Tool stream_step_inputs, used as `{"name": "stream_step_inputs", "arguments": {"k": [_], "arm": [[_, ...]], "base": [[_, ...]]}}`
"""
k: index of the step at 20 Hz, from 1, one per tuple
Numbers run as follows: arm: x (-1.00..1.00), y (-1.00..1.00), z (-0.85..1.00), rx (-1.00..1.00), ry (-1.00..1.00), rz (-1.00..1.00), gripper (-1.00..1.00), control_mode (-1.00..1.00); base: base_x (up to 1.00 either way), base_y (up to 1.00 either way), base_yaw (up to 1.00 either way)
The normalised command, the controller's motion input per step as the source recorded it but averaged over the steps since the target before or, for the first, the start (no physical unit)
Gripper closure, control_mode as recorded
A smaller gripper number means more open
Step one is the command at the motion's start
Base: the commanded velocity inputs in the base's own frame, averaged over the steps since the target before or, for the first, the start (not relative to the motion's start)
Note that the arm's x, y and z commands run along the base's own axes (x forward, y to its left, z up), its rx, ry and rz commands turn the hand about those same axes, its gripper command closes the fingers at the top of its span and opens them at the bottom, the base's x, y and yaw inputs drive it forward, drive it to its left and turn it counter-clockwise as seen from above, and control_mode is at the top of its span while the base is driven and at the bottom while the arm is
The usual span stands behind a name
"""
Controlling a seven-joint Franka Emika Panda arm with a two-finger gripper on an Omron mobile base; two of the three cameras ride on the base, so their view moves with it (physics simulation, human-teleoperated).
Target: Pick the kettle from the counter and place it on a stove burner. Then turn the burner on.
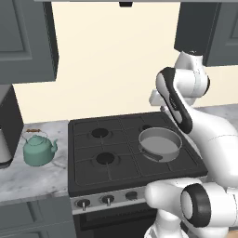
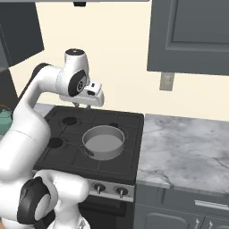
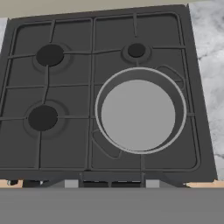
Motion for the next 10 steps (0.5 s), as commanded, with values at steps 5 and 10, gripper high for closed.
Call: {"name": "stream_step_inputs", "arguments": {"k": [5, 10], "arm": [[-0.05, 0.00, -0.01, 0.00, 0.00, 0.00, -1.00, -1.00], [-0.24, 0.25, 0.00, 0.00, -0.03, 0.08, -1.00, -1.00]], "base": [[0.00, 0.00, 0.00], [0.00, 0.00, 0.00]]}}
